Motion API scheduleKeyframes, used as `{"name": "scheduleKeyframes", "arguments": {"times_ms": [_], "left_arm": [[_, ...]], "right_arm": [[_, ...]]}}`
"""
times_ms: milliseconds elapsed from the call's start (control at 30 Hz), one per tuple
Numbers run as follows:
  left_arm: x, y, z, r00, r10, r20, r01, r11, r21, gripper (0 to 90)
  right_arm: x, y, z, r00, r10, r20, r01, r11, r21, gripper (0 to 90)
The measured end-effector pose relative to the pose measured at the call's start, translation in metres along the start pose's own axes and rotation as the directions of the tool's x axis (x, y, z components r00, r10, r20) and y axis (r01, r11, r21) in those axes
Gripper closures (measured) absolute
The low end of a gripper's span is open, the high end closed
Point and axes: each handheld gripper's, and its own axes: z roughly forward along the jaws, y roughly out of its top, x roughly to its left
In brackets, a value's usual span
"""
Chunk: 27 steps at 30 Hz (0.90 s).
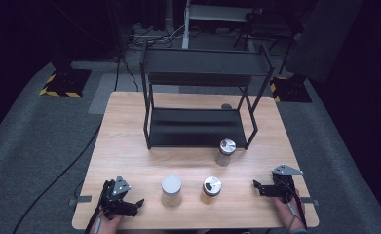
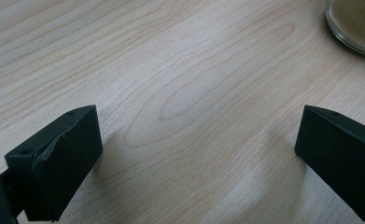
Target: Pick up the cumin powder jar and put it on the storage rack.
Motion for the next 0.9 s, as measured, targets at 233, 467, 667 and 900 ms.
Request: {"name": "scheduleKeyframes", "arguments": {"times_ms": [233, 467, 667, 900], "left_arm": [[0.001, -0.002, -0.002, 0.9997, -0.026, 0.005, 0.026, 0.9996, -0.009, 3.1], [-0.007, -0.003, -0.017, 0.9997, -0.024, -0.007, 0.024, 0.9967, -0.077, 5.2], [-0.015, -0.002, -0.033, 0.9995, -0.027, -0.016, 0.024, 0.9895, -0.143, 5.2], [-0.027, 0.000, -0.047, 0.9996, -0.021, -0.017, 0.017, 0.9792, -0.202, 5.3]], "right_arm": [[-0.002, 0.000, 0.000, 1.0000, -0.006, -0.006, 0.006, 1.000, 0.000, 2.8], [-0.002, 0.001, 0.001, 0.9999, -0.009, -0.008, 0.009, 1.000, 0.001, 2.7], [-0.003, 0.001, 0.001, 0.9999, -0.010, -0.010, 0.010, 1.000, 0.001, 2.7], [-0.003, 0.001, 0.001, 0.9999, -0.011, -0.011, 0.011, 1.000, 0.001, 2.7]]}}
